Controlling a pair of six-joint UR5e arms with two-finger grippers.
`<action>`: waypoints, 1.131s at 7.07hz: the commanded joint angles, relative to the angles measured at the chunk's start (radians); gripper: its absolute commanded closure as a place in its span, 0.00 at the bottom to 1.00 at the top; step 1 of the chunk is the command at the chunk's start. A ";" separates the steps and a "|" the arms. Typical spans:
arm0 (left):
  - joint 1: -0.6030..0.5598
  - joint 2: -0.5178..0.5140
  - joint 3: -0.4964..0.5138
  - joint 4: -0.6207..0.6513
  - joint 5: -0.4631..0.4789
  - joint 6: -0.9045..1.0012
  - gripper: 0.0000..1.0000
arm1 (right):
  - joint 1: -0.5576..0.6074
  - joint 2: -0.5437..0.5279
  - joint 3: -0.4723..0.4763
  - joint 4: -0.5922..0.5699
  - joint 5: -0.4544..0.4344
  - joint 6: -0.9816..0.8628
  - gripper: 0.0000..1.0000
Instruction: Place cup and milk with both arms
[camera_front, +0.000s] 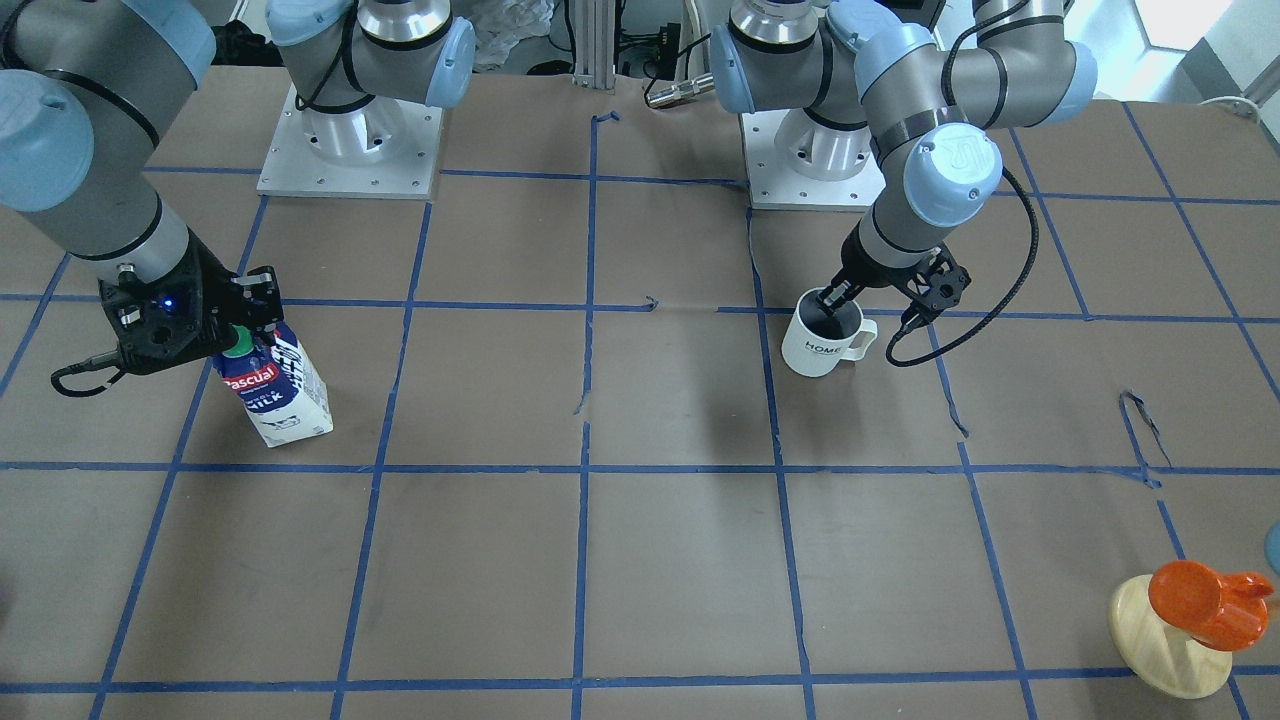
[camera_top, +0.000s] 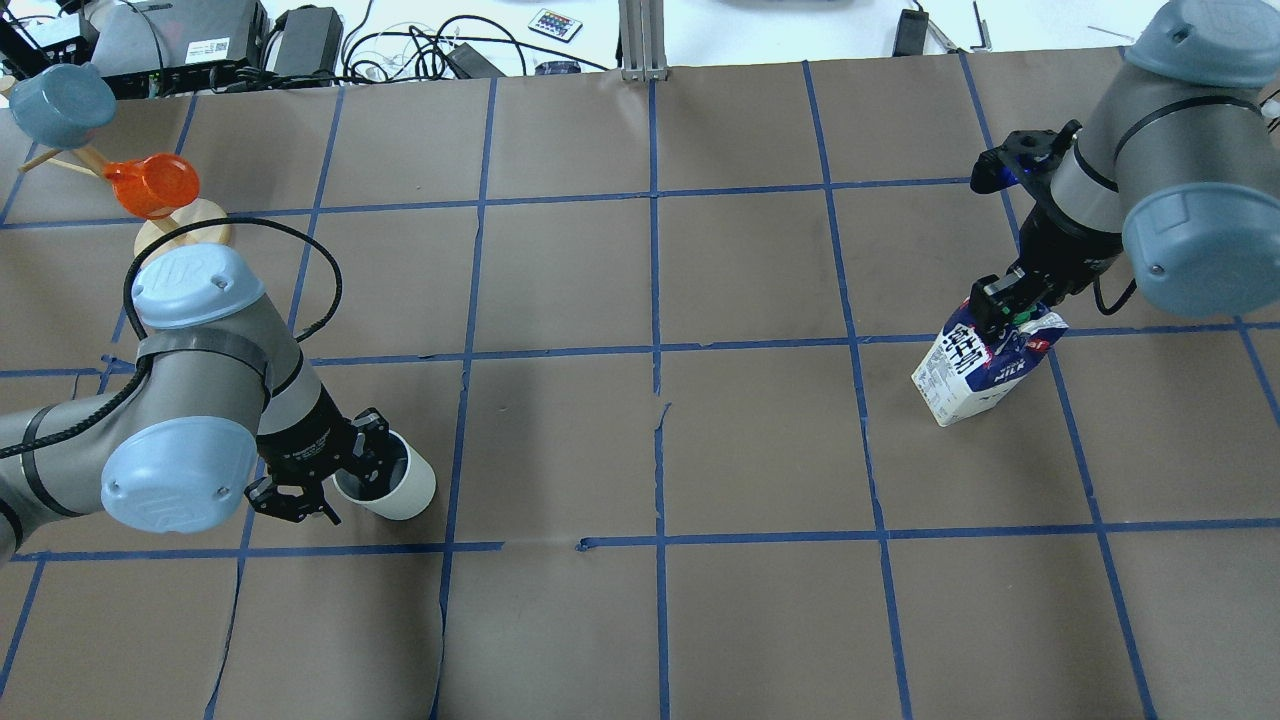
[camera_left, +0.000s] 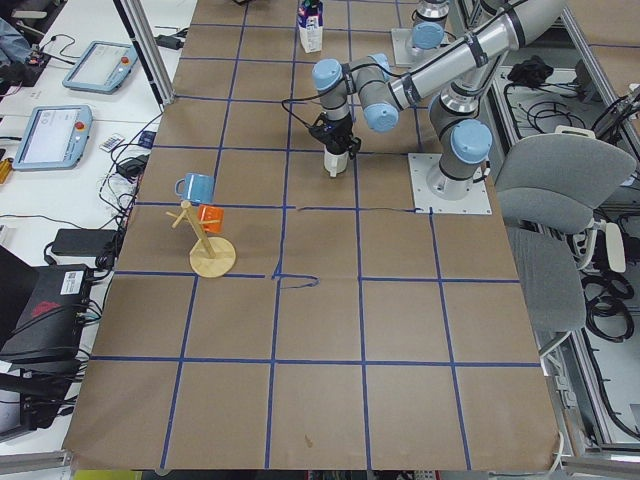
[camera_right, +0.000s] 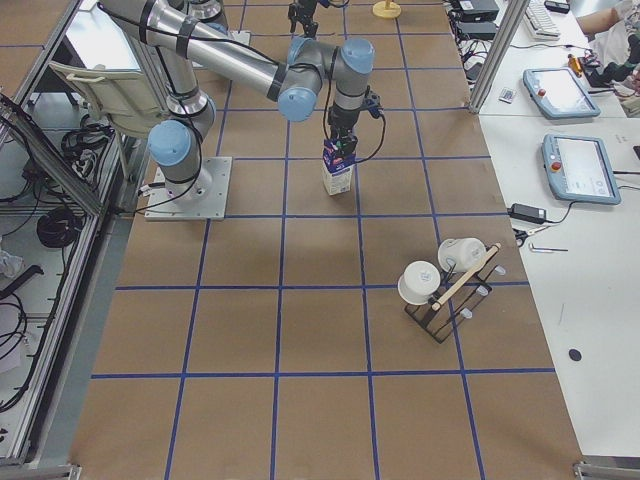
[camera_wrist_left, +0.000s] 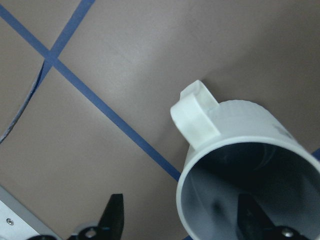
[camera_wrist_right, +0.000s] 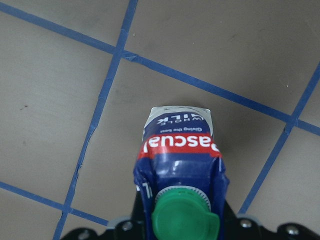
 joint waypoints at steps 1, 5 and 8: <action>0.002 -0.009 0.005 0.005 0.002 0.016 1.00 | 0.000 0.000 -0.020 0.003 0.003 0.005 0.93; 0.000 -0.026 0.079 0.014 0.002 0.016 1.00 | 0.011 0.008 -0.190 0.118 0.105 0.179 0.96; -0.001 -0.070 0.296 -0.153 -0.071 -0.012 1.00 | 0.014 0.050 -0.259 0.133 0.133 0.259 0.95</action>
